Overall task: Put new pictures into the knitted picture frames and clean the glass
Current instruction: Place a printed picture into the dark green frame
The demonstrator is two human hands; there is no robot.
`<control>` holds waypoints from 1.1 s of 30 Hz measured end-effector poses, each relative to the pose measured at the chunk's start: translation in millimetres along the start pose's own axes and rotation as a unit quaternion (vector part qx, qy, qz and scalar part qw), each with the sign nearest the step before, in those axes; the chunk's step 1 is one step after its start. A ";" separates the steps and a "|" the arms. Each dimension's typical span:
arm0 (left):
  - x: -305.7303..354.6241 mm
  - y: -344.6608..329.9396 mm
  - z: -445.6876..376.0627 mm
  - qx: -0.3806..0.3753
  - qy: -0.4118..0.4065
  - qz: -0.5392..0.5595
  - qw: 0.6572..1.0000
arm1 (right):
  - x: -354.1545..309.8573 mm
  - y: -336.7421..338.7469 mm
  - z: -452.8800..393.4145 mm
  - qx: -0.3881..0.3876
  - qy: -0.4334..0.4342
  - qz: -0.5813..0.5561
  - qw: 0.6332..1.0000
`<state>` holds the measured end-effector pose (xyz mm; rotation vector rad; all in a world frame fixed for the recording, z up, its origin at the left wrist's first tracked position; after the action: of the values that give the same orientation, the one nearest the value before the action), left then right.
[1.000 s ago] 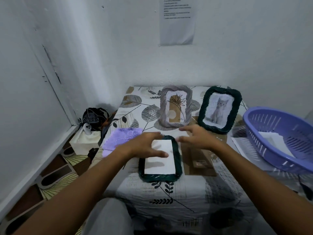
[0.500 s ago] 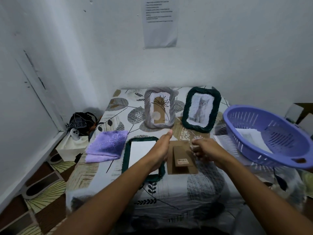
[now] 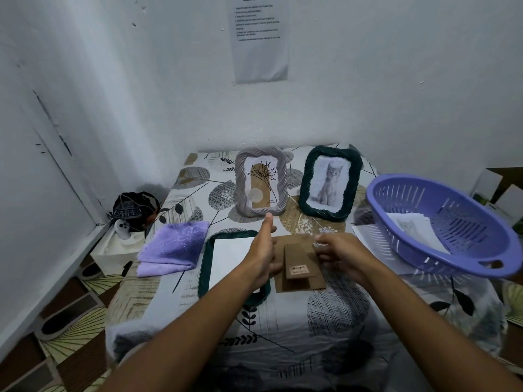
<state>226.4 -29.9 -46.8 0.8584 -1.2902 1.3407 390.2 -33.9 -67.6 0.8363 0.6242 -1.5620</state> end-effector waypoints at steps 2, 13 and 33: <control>0.9 -0.2 1.0 -0.002 -0.001 0.017 1.000 | -1.1 4.9 -2.3 0.007 0.011 -0.027 1.000; -2.8 -2.7 -1.8 -0.031 0.006 0.021 0.999 | -6.2 6.8 8.3 -0.028 0.001 0.057 0.998; 21.8 152.1 28.7 -0.252 -0.255 -0.651 0.669 | 3.9 -107.1 7.8 -0.156 -0.050 -0.008 0.986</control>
<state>70.5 -35.5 -56.0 1.3590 -0.9033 -0.4317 283.2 -25.3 -72.9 0.5161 0.7792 -1.4627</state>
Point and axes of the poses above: each hand's wrist, its own z-axis away from the middle knuckle, its own y-axis out of the back of the hand, x = y × z, the point moved 8 cm from there along -z, towards the middle knuckle, and after that the axes turned 14 degrees about -y, right-handed, at the moved point
